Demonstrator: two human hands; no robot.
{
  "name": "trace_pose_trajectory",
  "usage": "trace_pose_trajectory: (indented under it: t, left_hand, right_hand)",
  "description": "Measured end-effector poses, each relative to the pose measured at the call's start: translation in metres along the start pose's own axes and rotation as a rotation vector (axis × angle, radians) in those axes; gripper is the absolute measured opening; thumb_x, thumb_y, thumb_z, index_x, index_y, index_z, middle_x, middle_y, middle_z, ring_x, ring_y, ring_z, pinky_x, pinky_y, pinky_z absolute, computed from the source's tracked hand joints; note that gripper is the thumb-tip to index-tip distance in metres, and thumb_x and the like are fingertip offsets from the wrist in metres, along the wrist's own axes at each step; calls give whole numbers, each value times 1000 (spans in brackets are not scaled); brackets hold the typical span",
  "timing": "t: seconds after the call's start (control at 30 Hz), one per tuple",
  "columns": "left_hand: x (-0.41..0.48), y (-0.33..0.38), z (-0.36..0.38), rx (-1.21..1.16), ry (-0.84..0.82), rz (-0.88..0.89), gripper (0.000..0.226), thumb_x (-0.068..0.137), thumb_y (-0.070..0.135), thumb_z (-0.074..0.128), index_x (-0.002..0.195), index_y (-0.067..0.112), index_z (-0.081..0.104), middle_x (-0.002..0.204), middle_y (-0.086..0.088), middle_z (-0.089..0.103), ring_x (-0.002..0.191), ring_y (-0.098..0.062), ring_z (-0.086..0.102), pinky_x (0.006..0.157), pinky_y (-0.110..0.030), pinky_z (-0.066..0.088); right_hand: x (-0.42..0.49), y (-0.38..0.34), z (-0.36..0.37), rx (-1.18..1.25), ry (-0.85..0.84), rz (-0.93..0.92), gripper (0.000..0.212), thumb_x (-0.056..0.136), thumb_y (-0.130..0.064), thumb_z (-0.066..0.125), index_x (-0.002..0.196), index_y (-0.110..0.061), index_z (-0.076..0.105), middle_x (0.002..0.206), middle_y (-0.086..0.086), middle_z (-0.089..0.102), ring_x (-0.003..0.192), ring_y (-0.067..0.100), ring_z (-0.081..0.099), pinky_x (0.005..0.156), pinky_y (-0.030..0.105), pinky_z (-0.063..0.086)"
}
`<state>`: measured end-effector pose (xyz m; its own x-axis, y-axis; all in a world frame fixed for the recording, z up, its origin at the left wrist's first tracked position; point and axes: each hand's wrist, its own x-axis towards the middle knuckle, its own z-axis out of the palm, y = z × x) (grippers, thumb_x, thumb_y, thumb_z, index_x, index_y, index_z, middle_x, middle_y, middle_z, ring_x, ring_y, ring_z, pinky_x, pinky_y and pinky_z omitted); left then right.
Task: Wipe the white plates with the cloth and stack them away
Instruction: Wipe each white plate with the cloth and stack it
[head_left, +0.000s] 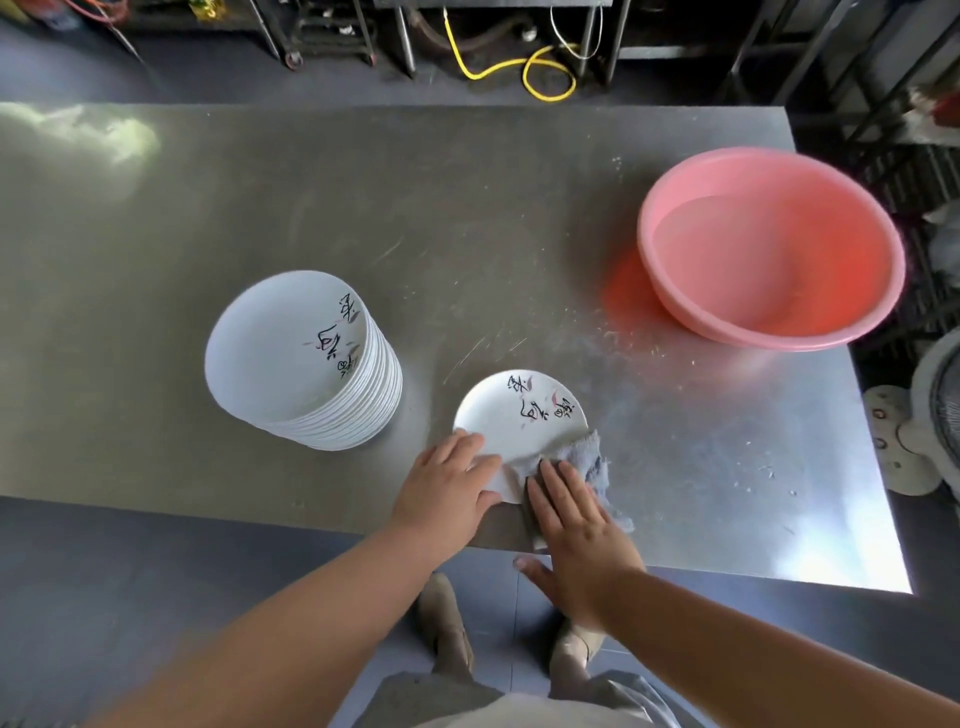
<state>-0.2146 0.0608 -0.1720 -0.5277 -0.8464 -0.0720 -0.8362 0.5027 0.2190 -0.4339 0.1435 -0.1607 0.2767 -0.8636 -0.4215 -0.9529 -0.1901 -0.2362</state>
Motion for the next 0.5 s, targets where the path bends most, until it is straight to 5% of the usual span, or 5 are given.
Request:
trace_pose_trajectory:
  t: [0.17,0.27,0.33,0.4,0.5]
  left_hand:
    - [-9,20,1,-8,96,-106,38,87,52,65,118,30,69,130,1,61,121,-26,52,95,-43,49]
    - [-8,31,2,25,104,-150,37,86,53,72,115,30,70,127,2,62,118,-26,53,93,-43,46]
    - [-7,37,2,26,107,-191,36,83,52,76,111,31,71,123,4,63,115,-25,55,89,-42,45]
    - [-7,42,0,0,94,-236,36,79,50,81,108,32,73,121,4,64,112,-24,58,85,-41,46]
    - [-10,45,-4,-27,60,-255,40,72,46,87,109,33,76,119,4,66,110,-24,62,83,-41,49]
  right_hand:
    - [20,37,-40,-83,113,-118,82,98,-69,23,160,-20,41,170,5,29,157,29,26,126,51,27]
    - [37,47,-48,-81,-8,-49,81,101,-69,28,168,-26,10,175,-4,-4,161,20,-8,131,42,-1]
    - [31,29,-32,-28,5,11,87,100,-68,34,167,-22,3,174,-1,-11,160,22,-16,130,41,-4]
    - [12,3,-13,-17,49,-23,89,93,-54,58,164,-12,24,173,10,14,161,31,7,128,48,24]
    - [-7,-7,-4,-27,158,-115,84,61,-22,88,141,-9,65,146,10,61,137,33,56,88,40,63]
